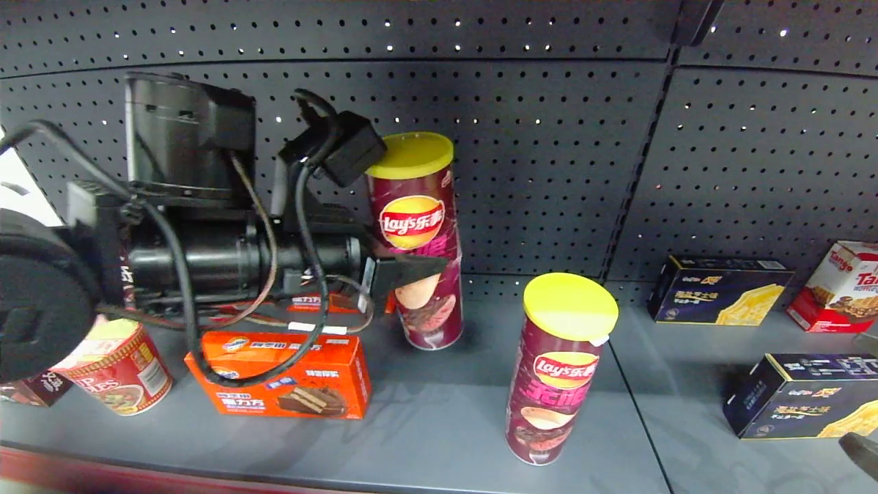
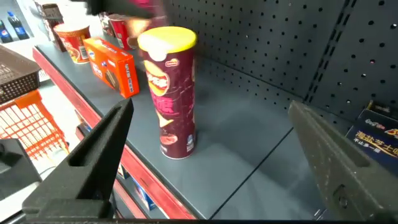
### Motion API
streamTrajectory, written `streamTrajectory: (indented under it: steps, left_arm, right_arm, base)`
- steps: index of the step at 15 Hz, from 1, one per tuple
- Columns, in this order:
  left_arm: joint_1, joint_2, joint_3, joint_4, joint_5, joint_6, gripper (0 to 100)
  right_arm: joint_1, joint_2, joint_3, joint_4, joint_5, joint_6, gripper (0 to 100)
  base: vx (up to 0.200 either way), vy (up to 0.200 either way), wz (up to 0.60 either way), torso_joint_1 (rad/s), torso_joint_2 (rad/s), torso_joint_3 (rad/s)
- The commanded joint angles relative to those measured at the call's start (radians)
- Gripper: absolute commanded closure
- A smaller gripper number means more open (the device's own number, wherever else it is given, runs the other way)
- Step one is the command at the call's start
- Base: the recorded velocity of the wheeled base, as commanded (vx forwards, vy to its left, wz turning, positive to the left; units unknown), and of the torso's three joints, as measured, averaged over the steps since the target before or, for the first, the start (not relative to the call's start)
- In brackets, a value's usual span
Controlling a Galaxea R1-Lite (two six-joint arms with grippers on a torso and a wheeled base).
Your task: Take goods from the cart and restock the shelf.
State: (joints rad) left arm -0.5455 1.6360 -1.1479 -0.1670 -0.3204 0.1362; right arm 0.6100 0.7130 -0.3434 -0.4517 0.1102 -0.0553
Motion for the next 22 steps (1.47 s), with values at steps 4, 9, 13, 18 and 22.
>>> streamTrajectory:
  steps: [4,9,13,18,22]
  left_arm:
    - [0.018,0.291,-0.224,-0.037,-0.075,0.039,100]
    - [0.056,0.409,-0.251,-0.072,-0.106,0.164,100]
    - [0.055,0.464,-0.305,-0.074,-0.135,0.171,100]
    - [0.033,0.476,-0.334,-0.072,-0.16,0.163,100]
    - [0.018,0.495,-0.343,-0.074,-0.16,0.163,100]
  right_arm:
    - [0.001,-0.004,0.001,-0.001,-0.001,0.002,0]
    - [-0.001,-0.041,0.029,0.002,-0.003,0.002,0]
    - [-0.001,-0.044,0.053,0.002,-0.003,0.002,0]
    - [-0.001,-0.044,0.066,0.002,-0.003,0.002,0]
    - [-0.001,-0.046,0.066,0.002,-0.003,0.002,0]
  base:
    - [0.0,0.0,0.0,0.0,0.0,0.0]
    - [0.0,0.0,0.0,0.0,0.0,0.0]
    - [0.0,0.0,0.0,0.0,0.0,0.0]
    - [0.0,0.0,0.0,0.0,0.0,0.0]
    - [0.0,0.0,0.0,0.0,0.0,0.0]
